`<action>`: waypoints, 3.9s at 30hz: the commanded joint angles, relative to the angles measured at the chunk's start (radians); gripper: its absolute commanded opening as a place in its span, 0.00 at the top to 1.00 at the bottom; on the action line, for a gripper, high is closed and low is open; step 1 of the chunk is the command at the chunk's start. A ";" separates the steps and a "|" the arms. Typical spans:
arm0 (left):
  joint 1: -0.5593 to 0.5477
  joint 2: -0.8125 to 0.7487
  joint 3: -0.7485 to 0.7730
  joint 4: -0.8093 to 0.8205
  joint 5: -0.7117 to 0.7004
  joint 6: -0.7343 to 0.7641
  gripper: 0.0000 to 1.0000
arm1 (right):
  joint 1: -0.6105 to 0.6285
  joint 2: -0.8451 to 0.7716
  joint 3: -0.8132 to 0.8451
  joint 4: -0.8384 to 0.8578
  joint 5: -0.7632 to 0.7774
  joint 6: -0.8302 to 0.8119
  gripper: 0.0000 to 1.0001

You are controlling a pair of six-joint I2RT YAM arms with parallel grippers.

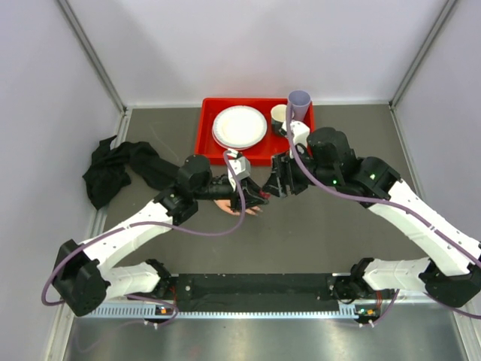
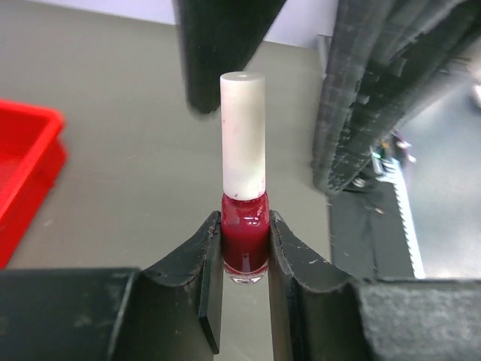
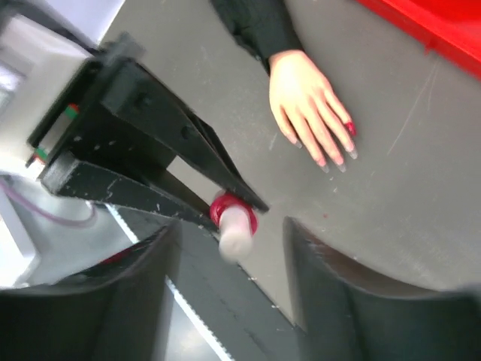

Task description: Paint the nails

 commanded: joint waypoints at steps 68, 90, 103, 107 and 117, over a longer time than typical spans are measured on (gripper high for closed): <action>-0.277 -0.128 0.228 -0.291 0.230 -0.052 1.00 | 0.028 -0.125 -0.161 0.314 -0.675 -0.454 1.00; -0.260 -0.221 0.127 -0.308 -0.670 0.158 1.00 | 0.028 -0.036 0.161 -0.109 0.148 0.212 0.33; -0.262 -0.134 0.150 -0.341 -0.736 0.230 1.00 | 0.078 0.133 0.301 -0.218 0.236 0.276 0.51; -0.262 -0.139 0.138 -0.331 -0.730 0.238 1.00 | 0.078 0.156 0.284 -0.209 0.208 0.274 0.53; -0.262 -0.133 0.129 -0.328 -0.728 0.249 1.00 | 0.078 0.188 0.254 -0.163 0.104 0.276 0.66</action>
